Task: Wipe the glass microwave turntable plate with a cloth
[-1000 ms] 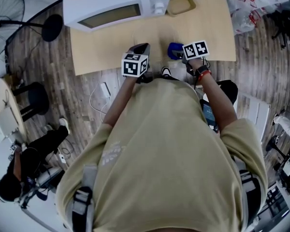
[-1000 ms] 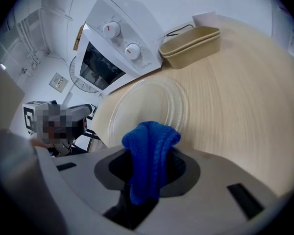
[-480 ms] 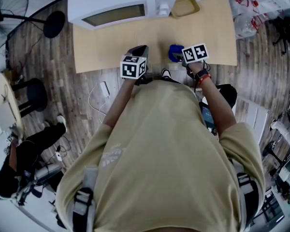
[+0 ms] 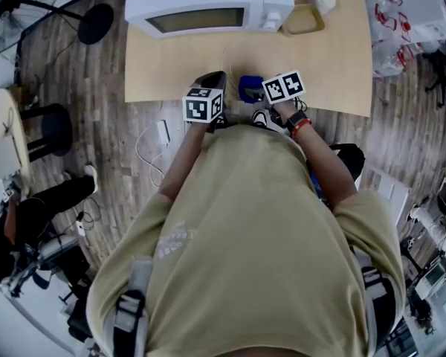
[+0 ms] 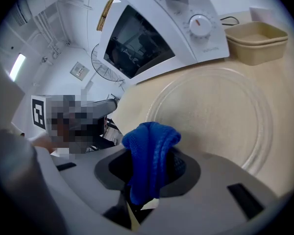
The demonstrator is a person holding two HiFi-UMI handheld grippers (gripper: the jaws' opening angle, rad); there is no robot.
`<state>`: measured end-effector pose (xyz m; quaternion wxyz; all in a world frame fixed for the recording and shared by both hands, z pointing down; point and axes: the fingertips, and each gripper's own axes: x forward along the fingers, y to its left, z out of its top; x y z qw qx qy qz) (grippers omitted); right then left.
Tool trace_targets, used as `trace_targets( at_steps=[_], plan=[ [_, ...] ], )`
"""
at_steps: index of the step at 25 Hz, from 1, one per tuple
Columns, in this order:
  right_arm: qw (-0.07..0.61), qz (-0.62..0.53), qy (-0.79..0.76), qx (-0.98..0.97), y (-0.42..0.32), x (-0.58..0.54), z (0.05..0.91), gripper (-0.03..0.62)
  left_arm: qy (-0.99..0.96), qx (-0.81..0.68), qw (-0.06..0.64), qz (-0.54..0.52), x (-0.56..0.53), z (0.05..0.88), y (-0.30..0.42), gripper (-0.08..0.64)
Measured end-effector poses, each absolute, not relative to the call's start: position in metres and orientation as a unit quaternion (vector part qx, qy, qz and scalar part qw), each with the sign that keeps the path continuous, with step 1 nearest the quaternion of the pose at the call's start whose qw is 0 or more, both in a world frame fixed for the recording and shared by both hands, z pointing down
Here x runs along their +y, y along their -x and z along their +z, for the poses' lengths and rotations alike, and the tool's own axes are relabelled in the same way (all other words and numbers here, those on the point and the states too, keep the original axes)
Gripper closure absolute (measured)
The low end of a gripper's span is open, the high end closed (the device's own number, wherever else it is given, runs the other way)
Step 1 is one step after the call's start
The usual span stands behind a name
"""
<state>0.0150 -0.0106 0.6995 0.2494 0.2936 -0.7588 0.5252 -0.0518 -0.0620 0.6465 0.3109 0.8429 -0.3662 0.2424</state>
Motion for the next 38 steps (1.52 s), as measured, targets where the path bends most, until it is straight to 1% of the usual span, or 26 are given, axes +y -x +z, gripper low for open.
trace_targets(
  at_steps=[7,11,19,38],
  plan=[
    [0.260,0.520,-0.255,-0.773,0.036,-0.017,0.705,0.459,-0.832,-0.391,0.313,0.240,-0.062,0.645,0.081,0.543],
    [0.285,0.520,-0.253,-0.764,0.045,-0.015,0.718,0.459,-0.829,-0.395,0.312,0.244,-0.059,0.646,0.089,0.543],
    [0.275,0.533,-0.261,-0.756,0.042,-0.015,0.722,0.457,-0.829,-0.389,0.315,0.251,-0.053,0.649,0.087,0.543],
    [0.290,0.521,-0.276,-0.754,0.004,0.001,0.725,0.459,-0.834,-0.371,0.315,0.260,-0.050,0.656,0.069,0.543]
  ],
)
